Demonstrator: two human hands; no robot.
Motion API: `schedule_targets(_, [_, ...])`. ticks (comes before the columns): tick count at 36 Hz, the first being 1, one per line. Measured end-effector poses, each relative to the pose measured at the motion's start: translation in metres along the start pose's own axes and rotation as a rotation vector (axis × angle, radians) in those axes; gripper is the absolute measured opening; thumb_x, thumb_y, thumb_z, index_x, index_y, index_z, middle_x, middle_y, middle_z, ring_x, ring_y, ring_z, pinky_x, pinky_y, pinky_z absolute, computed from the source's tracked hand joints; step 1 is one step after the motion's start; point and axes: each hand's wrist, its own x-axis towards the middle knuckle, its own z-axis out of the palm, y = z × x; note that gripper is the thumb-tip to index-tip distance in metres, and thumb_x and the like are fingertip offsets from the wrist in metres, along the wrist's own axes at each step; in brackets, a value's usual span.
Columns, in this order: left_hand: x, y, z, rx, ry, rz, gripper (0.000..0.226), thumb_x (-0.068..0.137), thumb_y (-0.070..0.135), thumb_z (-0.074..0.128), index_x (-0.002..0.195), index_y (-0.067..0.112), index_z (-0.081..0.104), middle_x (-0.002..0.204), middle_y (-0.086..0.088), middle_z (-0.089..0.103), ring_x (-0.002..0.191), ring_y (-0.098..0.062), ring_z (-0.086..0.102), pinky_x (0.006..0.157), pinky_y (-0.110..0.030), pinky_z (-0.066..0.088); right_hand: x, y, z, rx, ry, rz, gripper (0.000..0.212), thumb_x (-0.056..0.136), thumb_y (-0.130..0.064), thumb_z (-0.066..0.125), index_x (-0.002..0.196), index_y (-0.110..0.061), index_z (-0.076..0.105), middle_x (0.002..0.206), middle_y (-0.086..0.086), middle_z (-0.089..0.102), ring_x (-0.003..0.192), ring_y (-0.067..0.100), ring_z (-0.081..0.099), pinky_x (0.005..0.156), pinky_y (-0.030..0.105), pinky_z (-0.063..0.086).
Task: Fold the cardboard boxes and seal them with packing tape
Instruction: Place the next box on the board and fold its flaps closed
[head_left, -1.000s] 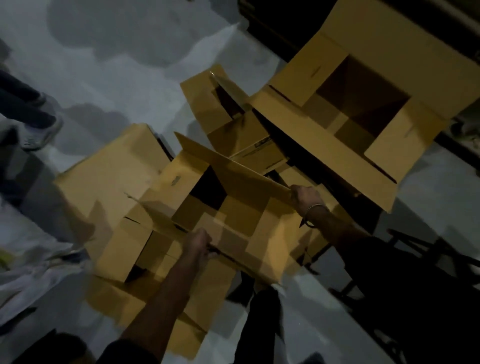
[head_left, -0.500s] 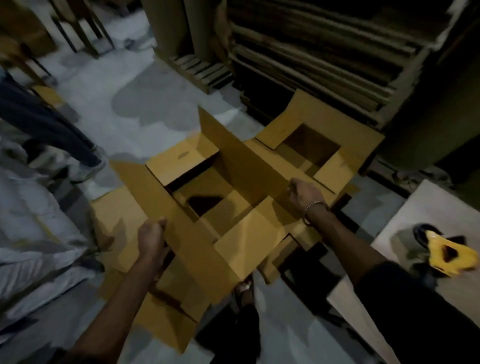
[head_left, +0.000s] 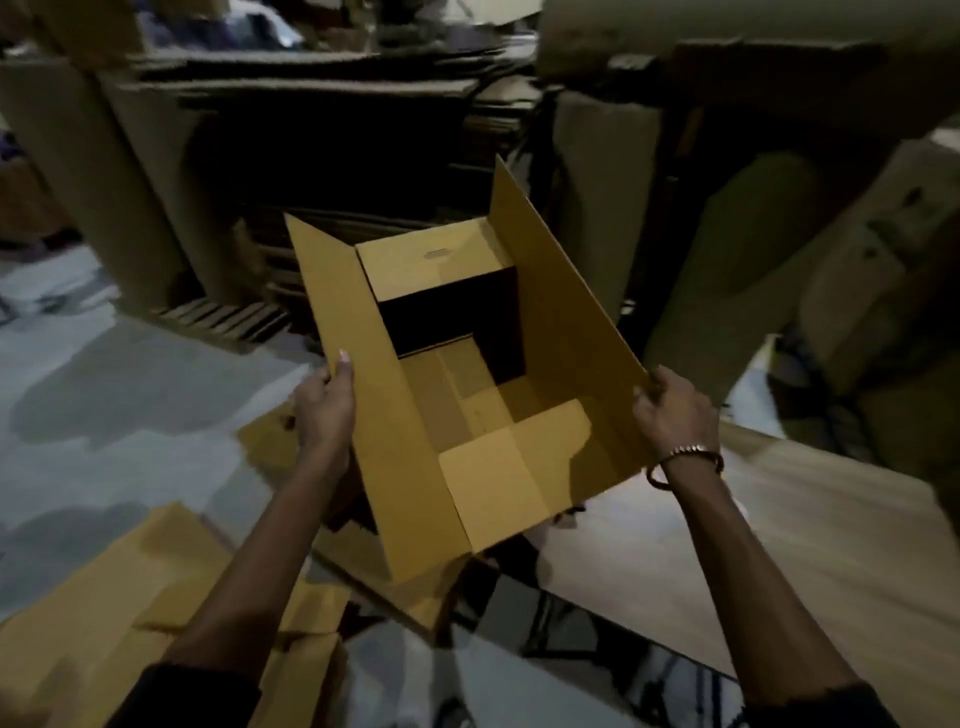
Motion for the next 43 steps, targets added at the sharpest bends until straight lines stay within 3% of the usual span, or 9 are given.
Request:
schedule_targets(4, [-0.021,0.019,0.077,-0.032,-0.208,0.062,0.041,0.106,0.053,0.052,0.111,0.018,0.073,0.098,0.0,0.076,0.086,-0.021,0.074,0.071,-0.036,0.06,-0.01,0.065,-0.049,-0.008,0.116,0.175,0.03,0.102,-0.024,0.058,0.131,-0.016,0.063,0.117,0.02,0.071,0.107,0.043,0.064,0.079,0.039,0.043])
schedule_targets(11, [-0.045,0.022,0.228,-0.052,-0.479,0.007,0.061,0.09,0.079,0.056,0.1,0.022,0.073,0.098,-0.008,0.076,0.09,-0.029,0.073,0.081,-0.048,0.059,-0.02,0.17,-0.116,-0.04,0.275,0.408,0.025,0.103,-0.02,0.057,0.127,-0.017,0.062,0.113,0.017,0.072,0.098,0.037,0.063,0.082,0.043,0.048])
schedule_targets(18, [-0.086,0.013,0.352,-0.027,-0.7,0.035,0.037,0.102,0.058,0.057,0.102,0.027,0.077,0.098,-0.004,0.079,0.093,-0.028,0.076,0.086,-0.053,0.063,-0.025,0.251,-0.161,-0.114,0.294,0.617,0.032,0.104,-0.022,0.055,0.136,-0.018,0.058,0.119,0.015,0.07,0.108,0.039,0.063,0.086,0.043,0.047])
schedule_targets(25, [-0.094,-0.02,0.423,0.039,-0.853,0.029,0.034,0.108,0.042,0.053,0.092,0.021,0.074,0.08,0.002,0.077,0.075,-0.014,0.074,0.064,-0.031,0.058,-0.029,0.306,-0.147,-0.126,0.236,0.782,0.036,0.106,-0.022,0.053,0.141,-0.016,0.054,0.122,0.018,0.068,0.111,0.039,0.063,0.084,0.041,0.049])
schedule_targets(29, [-0.084,-0.056,0.442,0.133,-0.889,0.047,0.042,0.105,0.053,0.055,0.105,0.017,0.077,0.098,-0.007,0.078,0.094,-0.029,0.074,0.086,-0.051,0.061,-0.033,0.318,-0.136,-0.127,0.189,0.84,0.038,0.107,-0.023,0.052,0.144,-0.016,0.051,0.116,0.017,0.069,0.103,0.034,0.062,0.083,0.039,0.047])
schedule_targets(32, [-0.074,-0.075,0.446,0.211,-0.902,0.08,0.051,0.101,0.061,0.053,0.11,0.016,0.074,0.101,-0.009,0.077,0.096,-0.033,0.074,0.085,-0.051,0.061,-0.025,0.325,-0.134,-0.148,0.162,0.844,0.04,0.108,-0.025,0.05,0.147,-0.018,0.048,0.115,0.017,0.069,0.101,0.033,0.061,0.08,0.038,0.044])
schedule_targets(35, [-0.067,-0.082,0.443,0.401,-0.908,0.222,0.084,0.092,0.08,0.047,0.137,0.011,0.063,0.122,-0.015,0.073,0.105,-0.035,0.07,0.082,-0.045,0.057,-0.014,0.333,-0.136,-0.194,0.09,0.842,0.039,0.107,-0.026,0.049,0.146,-0.02,0.047,0.117,0.014,0.068,0.108,0.035,0.062,0.083,0.039,0.047])
schedule_targets(40, [-0.076,-0.099,0.442,0.884,-0.822,0.648,0.095,0.095,0.06,0.064,0.164,0.009,0.023,0.159,-0.023,0.038,0.14,-0.042,0.046,0.098,-0.056,0.052,-0.007,0.352,-0.151,-0.137,0.006,0.859,0.039,0.104,-0.024,0.051,0.143,-0.017,0.046,0.127,0.015,0.063,0.118,0.037,0.059,0.092,0.043,0.047])
schedule_targets(43, [-0.098,-0.105,0.434,1.113,-0.765,0.962,0.075,0.099,0.061,0.055,0.149,0.005,0.052,0.156,-0.028,0.044,0.144,-0.047,0.04,0.109,-0.064,0.04,-0.013,0.369,-0.154,-0.114,0.002,0.826,0.042,0.106,-0.024,0.048,0.146,-0.015,0.044,0.125,0.018,0.063,0.115,0.038,0.059,0.088,0.042,0.045])
